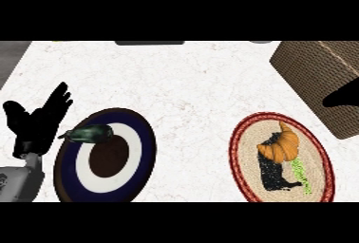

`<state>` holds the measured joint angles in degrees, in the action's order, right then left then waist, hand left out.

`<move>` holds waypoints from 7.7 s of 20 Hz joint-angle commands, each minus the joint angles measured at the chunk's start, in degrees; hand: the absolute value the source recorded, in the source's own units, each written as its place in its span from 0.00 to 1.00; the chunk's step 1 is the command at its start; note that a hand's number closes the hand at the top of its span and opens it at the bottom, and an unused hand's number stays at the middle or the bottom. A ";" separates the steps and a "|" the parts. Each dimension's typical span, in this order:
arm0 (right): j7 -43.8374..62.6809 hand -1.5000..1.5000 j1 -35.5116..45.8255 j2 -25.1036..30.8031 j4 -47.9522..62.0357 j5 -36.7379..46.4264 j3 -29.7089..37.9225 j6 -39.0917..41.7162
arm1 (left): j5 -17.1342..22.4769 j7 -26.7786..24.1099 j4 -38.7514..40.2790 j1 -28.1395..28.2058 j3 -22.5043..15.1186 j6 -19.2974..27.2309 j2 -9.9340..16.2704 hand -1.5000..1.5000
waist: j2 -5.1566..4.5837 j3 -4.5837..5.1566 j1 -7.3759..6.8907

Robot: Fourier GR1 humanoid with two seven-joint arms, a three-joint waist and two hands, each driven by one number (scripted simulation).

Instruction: Pick the croissant from the placemat and place it in the basket

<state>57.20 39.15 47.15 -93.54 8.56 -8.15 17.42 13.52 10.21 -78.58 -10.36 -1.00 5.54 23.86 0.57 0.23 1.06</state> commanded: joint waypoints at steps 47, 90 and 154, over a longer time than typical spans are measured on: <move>-32.27 0.00 -36.49 -26.59 1.85 21.58 9.90 -10.30 | -6.15 0.86 5.24 -6.08 8.01 -6.65 -4.80 0.50 | -0.60 -0.23 -0.90; -34.47 1.00 -27.73 -39.25 17.06 42.13 4.83 -13.64 | -12.12 3.35 -1.09 -2.42 9.51 -8.22 -10.26 0.50 | -0.72 -0.23 -1.65; 3.55 1.00 39.57 -19.07 81.39 70.90 23.28 -61.50 | -11.98 2.15 -1.83 -2.17 9.56 -9.79 -10.19 0.50 | -1.31 -0.25 -3.07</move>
<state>59.00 81.84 27.34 -11.78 80.13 14.35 -41.47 1.99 13.21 -79.81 -14.11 8.93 -4.22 14.01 -0.86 0.00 -2.24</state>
